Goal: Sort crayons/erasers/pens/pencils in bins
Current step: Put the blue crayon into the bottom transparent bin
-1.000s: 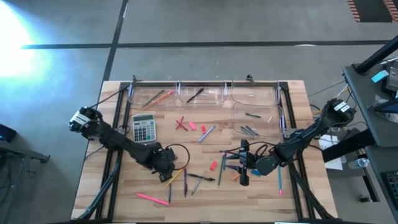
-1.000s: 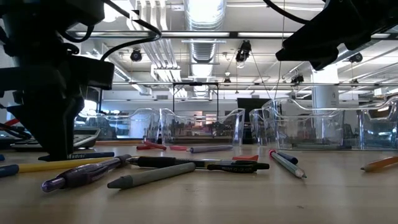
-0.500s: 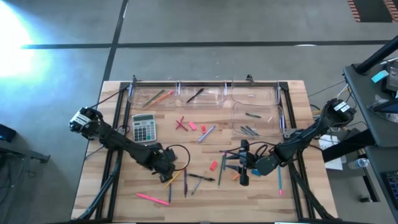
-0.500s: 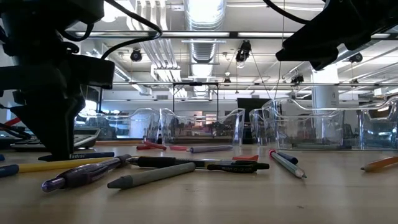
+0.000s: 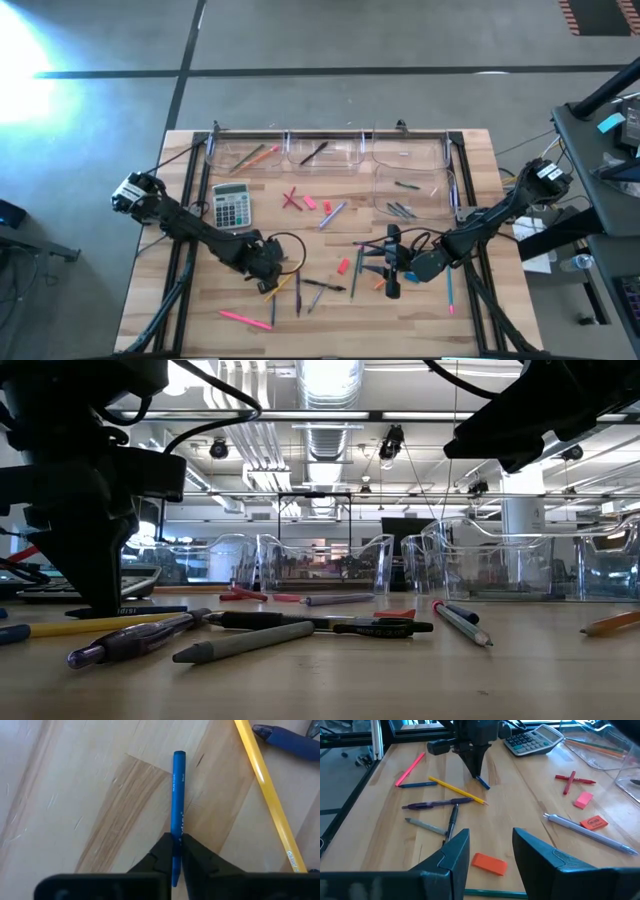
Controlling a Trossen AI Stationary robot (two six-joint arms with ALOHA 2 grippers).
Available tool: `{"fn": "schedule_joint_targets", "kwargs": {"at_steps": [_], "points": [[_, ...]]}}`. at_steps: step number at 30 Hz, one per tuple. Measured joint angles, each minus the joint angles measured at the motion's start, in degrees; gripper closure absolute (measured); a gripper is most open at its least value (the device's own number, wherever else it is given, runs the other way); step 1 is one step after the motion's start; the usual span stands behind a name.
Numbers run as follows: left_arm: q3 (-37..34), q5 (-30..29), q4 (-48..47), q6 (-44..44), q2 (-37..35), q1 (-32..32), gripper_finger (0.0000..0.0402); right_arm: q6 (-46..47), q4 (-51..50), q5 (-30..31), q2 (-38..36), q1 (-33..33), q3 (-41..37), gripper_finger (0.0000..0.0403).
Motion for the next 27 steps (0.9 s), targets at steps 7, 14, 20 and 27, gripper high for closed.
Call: {"fn": "schedule_joint_targets", "kwargs": {"at_steps": [7,14,20,27], "points": [[0.21,-0.33,-0.26,2.31,-1.55,0.00,0.0399,0.02,0.80,0.03,0.00,0.00,0.00,0.0261],[0.13,-7.23,-0.29,4.91,-9.80,0.11,0.0400,-0.68,0.81,0.03,0.00,0.00,0.00,0.0261],[-1.42,-14.19,5.12,9.15,-17.67,0.07,0.0401,-0.55,0.74,0.04,0.00,0.00,0.00,0.0261],[-8.87,-14.09,32.48,26.26,-24.59,0.54,0.0401,-0.44,0.63,0.02,0.00,0.00,0.00,0.0261]]}}
